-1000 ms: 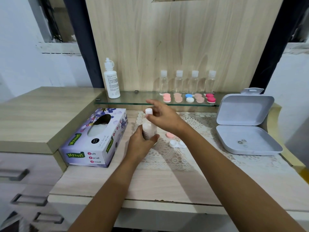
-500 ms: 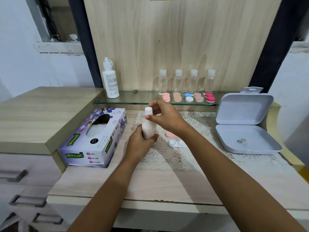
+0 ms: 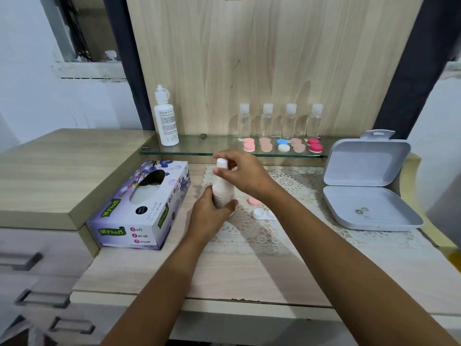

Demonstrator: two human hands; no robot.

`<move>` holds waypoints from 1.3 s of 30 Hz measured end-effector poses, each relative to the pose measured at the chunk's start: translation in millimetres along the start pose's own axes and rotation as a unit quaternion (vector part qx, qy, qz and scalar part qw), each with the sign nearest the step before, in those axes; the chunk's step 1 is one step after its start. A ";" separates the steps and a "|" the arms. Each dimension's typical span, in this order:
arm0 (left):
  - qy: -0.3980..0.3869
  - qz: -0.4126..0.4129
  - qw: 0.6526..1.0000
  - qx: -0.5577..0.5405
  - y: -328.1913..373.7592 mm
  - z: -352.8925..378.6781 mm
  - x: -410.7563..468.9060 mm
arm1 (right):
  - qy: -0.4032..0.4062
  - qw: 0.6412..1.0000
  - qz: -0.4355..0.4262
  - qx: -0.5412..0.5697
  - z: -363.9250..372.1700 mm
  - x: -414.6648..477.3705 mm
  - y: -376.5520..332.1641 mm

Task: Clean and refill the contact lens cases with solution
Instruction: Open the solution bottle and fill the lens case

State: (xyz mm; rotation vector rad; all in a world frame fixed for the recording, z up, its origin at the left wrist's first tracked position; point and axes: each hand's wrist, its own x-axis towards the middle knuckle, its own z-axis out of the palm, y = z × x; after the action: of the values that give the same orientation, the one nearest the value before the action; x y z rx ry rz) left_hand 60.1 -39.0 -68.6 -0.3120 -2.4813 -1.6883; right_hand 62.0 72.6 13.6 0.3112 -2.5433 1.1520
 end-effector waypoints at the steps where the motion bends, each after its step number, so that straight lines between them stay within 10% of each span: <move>1: 0.000 0.000 1.000 0.002 -0.1 -0.2 0.0 | 0.004 1.000 -0.002 0.022 -1.2 0.2 -0.4; 7: 0.000 0.009 1.000 0.011 -0.4 0.1 -1.5 | 0.083 0.978 0.071 0.179 -14.3 7.1 12.7; 21: 0.009 0.017 1.000 0.017 -4.7 1.1 0.6 | -0.021 0.976 0.139 -0.164 24.9 18.9 77.7; 39: 0.006 0.020 1.000 0.007 -0.5 -2.0 -2.8 | 0.011 0.983 0.124 -0.136 -34.4 -59.8 85.1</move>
State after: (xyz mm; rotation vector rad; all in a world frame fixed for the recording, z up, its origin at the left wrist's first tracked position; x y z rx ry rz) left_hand 62.7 -41.3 -68.9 -0.3475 -2.4590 -1.6525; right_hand 96.2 157.6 -46.5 -0.0870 -2.7321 0.8624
